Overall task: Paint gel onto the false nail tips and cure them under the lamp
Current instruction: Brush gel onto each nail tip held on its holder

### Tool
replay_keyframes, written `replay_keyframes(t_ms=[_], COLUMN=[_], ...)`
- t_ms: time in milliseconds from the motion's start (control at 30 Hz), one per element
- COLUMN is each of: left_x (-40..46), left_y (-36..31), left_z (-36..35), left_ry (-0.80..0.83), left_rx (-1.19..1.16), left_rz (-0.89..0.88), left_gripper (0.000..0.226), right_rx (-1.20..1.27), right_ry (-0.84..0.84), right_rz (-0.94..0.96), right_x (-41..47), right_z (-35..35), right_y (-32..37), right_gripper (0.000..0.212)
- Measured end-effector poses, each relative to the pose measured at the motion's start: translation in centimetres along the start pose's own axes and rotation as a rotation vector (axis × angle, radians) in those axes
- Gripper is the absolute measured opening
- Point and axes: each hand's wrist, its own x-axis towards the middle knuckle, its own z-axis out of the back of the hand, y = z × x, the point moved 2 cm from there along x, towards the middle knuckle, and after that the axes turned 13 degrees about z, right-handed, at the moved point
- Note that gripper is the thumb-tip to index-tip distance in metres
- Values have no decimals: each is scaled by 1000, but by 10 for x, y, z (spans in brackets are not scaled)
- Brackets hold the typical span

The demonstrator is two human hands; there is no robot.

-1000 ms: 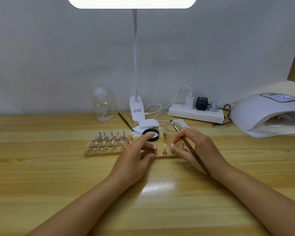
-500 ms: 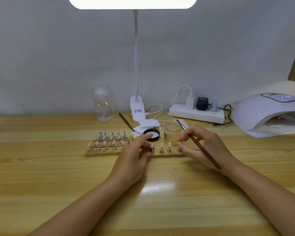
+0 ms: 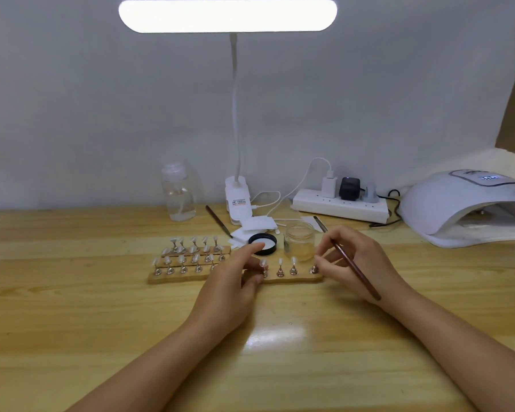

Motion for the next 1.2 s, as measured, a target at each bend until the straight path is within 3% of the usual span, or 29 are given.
replay_keyframes(t_ms=[133, 233, 333, 500, 833, 900, 1000, 1200], left_x=[-1, -2, -4, -9, -11, -11, -10, -10], left_y=[-1, -6, -14, -24, -24, -23, -23, -24], left_z=[0, 1, 8, 11, 11, 12, 15, 16], left_ry=[2, -22, -129, -190, -188, -190, -186, -194], left_rx=[-2, -13, -87, -66, -112, -143, -196, -228], left_rz=[4, 8, -73, -258, -218, -180, -148, -103], left_gripper=[51, 50, 50, 30, 11, 13, 14, 28], right_rx=[35, 68, 61, 14, -30, 48, 149, -36], right_ry=[-141, -284, -203, -104, -147, -229, -344, -177], right_rz=[-49, 39, 187, 376, 426, 310, 9, -250], right_x=[1, 2, 0, -6, -2, 3, 17, 57], right_z=[5, 4, -13, -36, -28, -17, -1, 20], right_y=[-2, 8, 21, 32, 34, 33, 26, 10], right_gripper=[20, 20, 27, 16, 15, 16, 36, 32])
